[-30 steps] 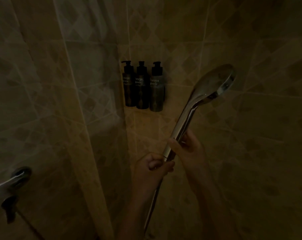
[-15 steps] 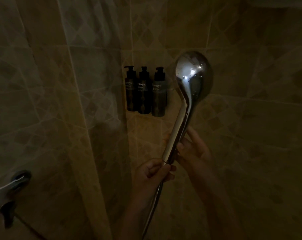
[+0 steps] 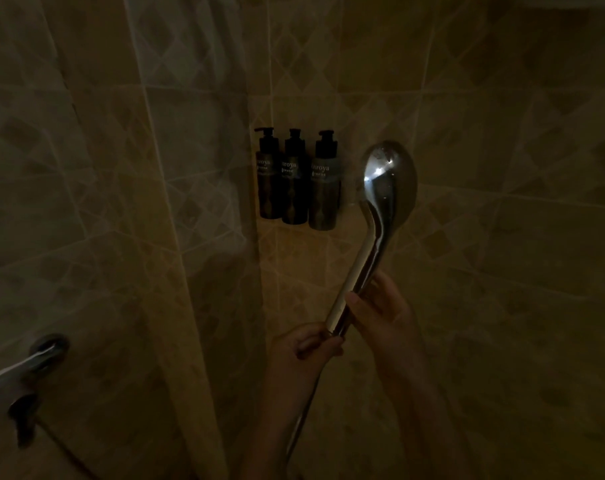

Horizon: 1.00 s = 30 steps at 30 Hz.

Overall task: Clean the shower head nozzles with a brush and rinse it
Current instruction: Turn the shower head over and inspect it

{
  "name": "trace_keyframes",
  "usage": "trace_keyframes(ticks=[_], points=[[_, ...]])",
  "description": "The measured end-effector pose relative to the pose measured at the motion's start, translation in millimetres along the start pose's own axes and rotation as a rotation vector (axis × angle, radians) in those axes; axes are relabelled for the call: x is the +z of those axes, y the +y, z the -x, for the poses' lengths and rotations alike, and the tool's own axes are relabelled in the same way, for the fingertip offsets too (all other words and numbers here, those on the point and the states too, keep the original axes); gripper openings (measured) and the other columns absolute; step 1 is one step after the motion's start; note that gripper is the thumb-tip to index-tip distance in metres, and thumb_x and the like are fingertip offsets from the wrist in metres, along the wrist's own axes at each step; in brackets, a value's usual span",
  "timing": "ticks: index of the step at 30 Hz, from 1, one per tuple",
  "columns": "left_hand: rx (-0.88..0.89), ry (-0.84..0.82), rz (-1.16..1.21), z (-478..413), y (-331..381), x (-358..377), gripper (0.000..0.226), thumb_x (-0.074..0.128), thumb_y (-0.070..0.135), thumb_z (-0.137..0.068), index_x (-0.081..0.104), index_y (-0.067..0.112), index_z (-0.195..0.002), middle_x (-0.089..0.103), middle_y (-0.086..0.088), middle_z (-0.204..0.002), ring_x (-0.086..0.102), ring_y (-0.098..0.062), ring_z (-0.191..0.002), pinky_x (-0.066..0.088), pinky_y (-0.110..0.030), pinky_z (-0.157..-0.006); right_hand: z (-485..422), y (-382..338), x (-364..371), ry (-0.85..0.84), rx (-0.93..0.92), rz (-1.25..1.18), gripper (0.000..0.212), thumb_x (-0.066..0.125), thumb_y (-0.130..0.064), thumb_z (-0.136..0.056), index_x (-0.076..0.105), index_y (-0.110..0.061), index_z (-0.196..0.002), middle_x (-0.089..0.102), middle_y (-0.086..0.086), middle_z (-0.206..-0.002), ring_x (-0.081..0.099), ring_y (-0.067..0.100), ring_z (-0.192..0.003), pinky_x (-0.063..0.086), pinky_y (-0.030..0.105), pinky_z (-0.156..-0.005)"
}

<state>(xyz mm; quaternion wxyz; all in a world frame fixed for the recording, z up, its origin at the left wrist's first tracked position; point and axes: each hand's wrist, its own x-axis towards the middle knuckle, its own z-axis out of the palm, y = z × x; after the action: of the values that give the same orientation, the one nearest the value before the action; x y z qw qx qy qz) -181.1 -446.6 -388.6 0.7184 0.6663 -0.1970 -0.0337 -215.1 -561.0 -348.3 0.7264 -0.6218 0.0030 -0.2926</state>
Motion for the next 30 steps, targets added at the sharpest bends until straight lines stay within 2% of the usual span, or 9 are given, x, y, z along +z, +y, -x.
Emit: trace_keyframes(ticks=[3,5,10,12,17,23,25,27,30], points=[[0.033,-0.036,-0.043,-4,-3,-2,0.014,0.064,0.011,-0.084,0.073,0.019,-0.078,0.076,-0.006,-0.082,0.071,-0.017,-0.080,0.053,-0.025,-0.074,0,3,-4,0.027,0.029,-0.012,0.034,0.064,-0.007,-0.084,0.064,-0.033,-0.106,0.071,-0.004,-0.104,0.066,0.016,-0.103,0.054,0.036,-0.086],[0.053,-0.054,-0.056,-5,-4,-3,0.017,0.061,0.010,-0.086,0.072,0.021,-0.080,0.075,-0.001,-0.083,0.070,-0.012,-0.078,0.053,-0.019,-0.072,0,3,-4,0.033,0.033,-0.014,0.032,0.063,-0.007,-0.085,0.063,-0.025,-0.111,0.070,0.000,-0.108,0.065,0.019,-0.106,0.053,0.040,-0.090],[0.100,-0.117,-0.110,-6,-3,-4,0.019,0.051,0.011,-0.092,0.066,0.021,-0.087,0.071,0.011,-0.077,0.063,-0.002,-0.070,0.049,-0.013,-0.070,1,1,-6,-0.017,0.026,-0.094,0.037,0.056,-0.001,-0.087,0.056,-0.019,-0.120,0.072,0.002,-0.105,0.067,0.018,-0.104,0.055,0.025,-0.075],[0.096,-0.151,-0.115,-6,-2,-3,0.020,0.046,0.011,-0.094,0.063,0.020,-0.088,0.066,0.016,-0.070,0.057,0.002,-0.064,0.045,-0.011,-0.066,1,0,-5,-0.031,0.035,-0.144,0.044,0.055,-0.002,-0.087,0.050,-0.025,-0.125,0.073,0.000,-0.105,0.068,0.014,-0.102,0.055,0.024,-0.073],[0.064,-0.172,-0.090,-3,-5,0,0.023,0.042,0.019,-0.097,0.061,0.010,-0.090,0.055,0.017,-0.062,0.046,0.002,-0.061,0.037,-0.007,-0.060,-5,1,0,-0.055,0.088,-0.245,0.035,0.043,0.002,-0.092,0.055,-0.021,-0.115,0.074,-0.002,-0.094,0.068,0.013,-0.094,0.055,0.022,-0.066],[0.080,-0.172,-0.056,0,-5,0,0.036,0.043,0.036,-0.088,0.061,0.005,-0.090,0.051,-0.005,-0.072,0.046,-0.005,-0.062,0.037,-0.015,-0.061,-6,3,9,-0.013,0.036,-0.174,0.037,0.053,-0.014,-0.090,0.049,-0.025,-0.125,0.070,-0.007,-0.094,0.066,0.010,-0.093,0.052,0.032,-0.065],[0.079,-0.187,-0.045,2,-3,3,0.038,0.044,0.037,-0.090,0.060,0.003,-0.089,0.051,-0.003,-0.069,0.045,-0.005,-0.060,0.036,-0.013,-0.059,-7,6,11,0.014,0.018,-0.156,0.032,0.053,-0.017,-0.091,0.053,-0.033,-0.119,0.070,-0.012,-0.089,0.065,0.010,-0.089,0.051,0.031,-0.063],[0.073,-0.193,-0.037,2,-1,3,0.039,0.044,0.036,-0.093,0.058,0.000,-0.086,0.050,0.007,-0.061,0.044,-0.002,-0.056,0.035,-0.011,-0.057,-10,6,13,0.027,0.020,-0.154,0.029,0.049,-0.018,-0.094,0.058,-0.041,-0.110,0.069,-0.015,-0.084,0.065,0.009,-0.087,0.052,0.032,-0.069],[0.056,-0.206,-0.002,3,4,4,0.032,0.036,0.030,-0.095,0.056,0.007,-0.083,0.048,0.012,-0.054,0.040,0.000,-0.052,0.034,-0.010,-0.054,-15,2,15,0.004,0.040,-0.212,0.029,0.040,-0.016,-0.098,0.060,-0.037,-0.104,0.070,-0.015,-0.076,0.065,0.006,-0.082,0.050,0.029,-0.073]])
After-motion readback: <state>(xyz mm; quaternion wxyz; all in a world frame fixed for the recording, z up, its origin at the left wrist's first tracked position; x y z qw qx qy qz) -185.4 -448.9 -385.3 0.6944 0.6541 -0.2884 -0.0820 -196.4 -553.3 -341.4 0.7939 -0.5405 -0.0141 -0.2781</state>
